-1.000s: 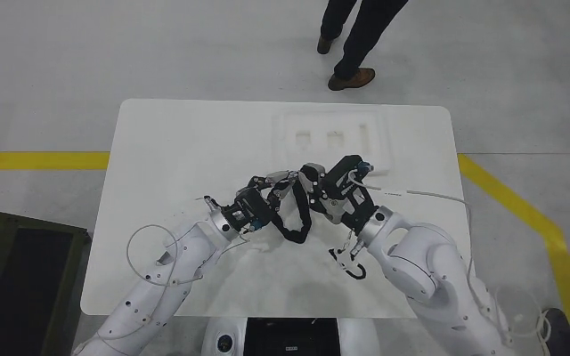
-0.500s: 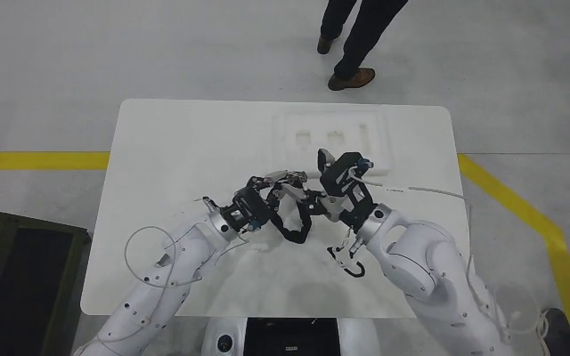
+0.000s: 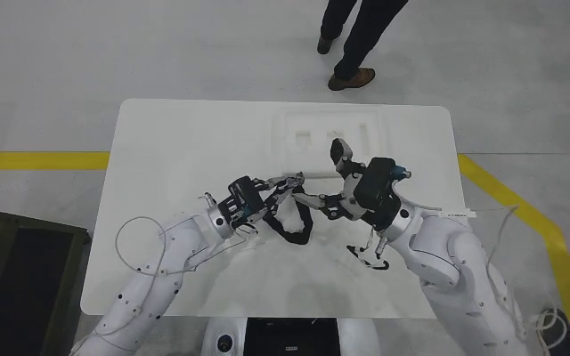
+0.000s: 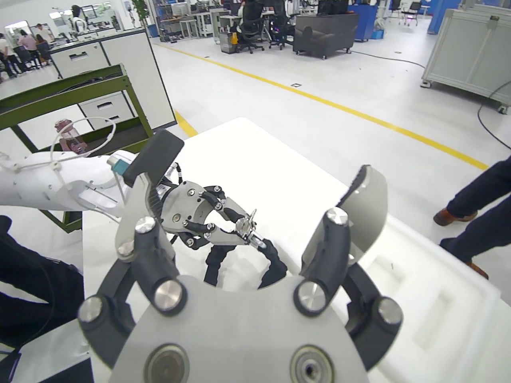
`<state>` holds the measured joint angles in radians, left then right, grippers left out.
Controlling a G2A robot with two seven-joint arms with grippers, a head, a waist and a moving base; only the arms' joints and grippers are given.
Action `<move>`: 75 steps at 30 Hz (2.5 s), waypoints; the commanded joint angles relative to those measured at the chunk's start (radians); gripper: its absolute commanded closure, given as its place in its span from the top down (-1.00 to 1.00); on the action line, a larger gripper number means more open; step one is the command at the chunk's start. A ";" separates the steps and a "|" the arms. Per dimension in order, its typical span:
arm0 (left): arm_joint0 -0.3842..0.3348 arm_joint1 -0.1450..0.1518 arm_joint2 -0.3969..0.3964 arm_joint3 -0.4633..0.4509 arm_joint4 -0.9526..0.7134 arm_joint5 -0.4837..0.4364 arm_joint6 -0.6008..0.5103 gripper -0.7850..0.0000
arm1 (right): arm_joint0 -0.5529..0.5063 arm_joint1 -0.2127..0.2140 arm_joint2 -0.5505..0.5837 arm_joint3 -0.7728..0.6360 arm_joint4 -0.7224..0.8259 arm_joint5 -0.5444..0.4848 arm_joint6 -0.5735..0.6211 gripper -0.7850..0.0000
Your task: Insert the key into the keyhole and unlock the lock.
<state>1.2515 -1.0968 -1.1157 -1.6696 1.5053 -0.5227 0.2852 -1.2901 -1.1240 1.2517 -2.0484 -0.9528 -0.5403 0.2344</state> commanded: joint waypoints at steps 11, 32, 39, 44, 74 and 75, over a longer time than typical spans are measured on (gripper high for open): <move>-0.049 0.002 -0.006 0.022 -0.246 -0.250 -0.200 -1.00 | 0.065 0.006 0.016 0.161 -0.017 -0.276 -0.174 -1.00; -0.083 -0.007 0.025 0.046 -0.269 -0.265 -0.211 -1.00 | 0.155 0.003 -0.014 0.273 -0.007 -0.287 -0.127 -1.00; -0.092 -0.010 0.031 0.058 -0.265 -0.259 -0.193 -1.00 | 0.162 0.003 -0.036 0.285 0.021 -0.302 -0.088 -1.00; -0.100 -0.011 0.033 0.069 -0.265 -0.257 -0.184 -1.00 | 0.165 0.004 -0.041 0.288 0.024 -0.301 -0.075 -1.00; -0.151 -0.006 0.015 0.115 -0.302 -0.381 -0.262 -1.00 | 0.219 0.034 0.011 0.163 -0.148 -0.440 0.072 1.00; -0.153 -0.004 0.010 0.117 -0.309 -0.392 -0.273 -1.00 | 0.222 0.037 0.012 0.161 -0.170 -0.459 0.078 1.00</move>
<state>1.0994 -1.1025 -1.1015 -1.5544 1.2009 -0.9066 0.0206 -1.0692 -1.0888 1.2635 -1.8869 -1.1072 -0.9862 0.3093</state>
